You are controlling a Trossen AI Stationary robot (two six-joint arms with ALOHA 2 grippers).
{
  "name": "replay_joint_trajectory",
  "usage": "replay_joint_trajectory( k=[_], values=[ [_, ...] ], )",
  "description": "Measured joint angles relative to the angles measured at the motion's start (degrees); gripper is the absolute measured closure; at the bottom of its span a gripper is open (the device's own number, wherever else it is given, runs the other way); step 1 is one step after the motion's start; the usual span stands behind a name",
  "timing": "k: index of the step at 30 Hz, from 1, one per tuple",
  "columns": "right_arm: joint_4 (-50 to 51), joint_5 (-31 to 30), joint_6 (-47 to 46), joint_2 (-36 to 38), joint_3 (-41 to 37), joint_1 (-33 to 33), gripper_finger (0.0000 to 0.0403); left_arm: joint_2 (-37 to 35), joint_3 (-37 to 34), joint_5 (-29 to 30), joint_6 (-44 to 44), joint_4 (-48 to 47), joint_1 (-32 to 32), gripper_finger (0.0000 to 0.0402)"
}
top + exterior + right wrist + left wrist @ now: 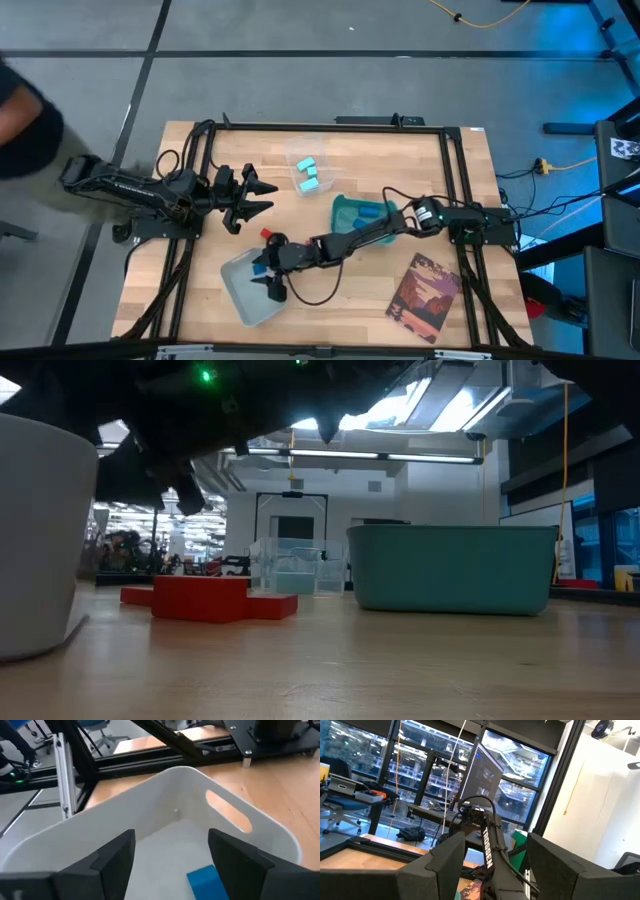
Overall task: Sort & place blocks by color
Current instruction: Put the red block into the gray bin
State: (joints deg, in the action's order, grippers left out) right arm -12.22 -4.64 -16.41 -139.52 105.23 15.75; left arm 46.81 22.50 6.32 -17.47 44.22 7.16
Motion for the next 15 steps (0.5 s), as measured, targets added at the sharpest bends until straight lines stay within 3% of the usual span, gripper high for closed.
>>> replay_joint_trajectory(
  k=[7,15],
  values=[
    [7.15,3.71,2.21,7.28,0.22,0.0,0.0158,-0.02,-0.02,-0.01,0.02,0.49,-0.02,0.0195],
    [41.46,2.17,12.29,21.23,0.22,-0.91,0.0162,-0.72,0.0,-0.01,0.02,0.42,-0.02,0.0195]
  ],
)
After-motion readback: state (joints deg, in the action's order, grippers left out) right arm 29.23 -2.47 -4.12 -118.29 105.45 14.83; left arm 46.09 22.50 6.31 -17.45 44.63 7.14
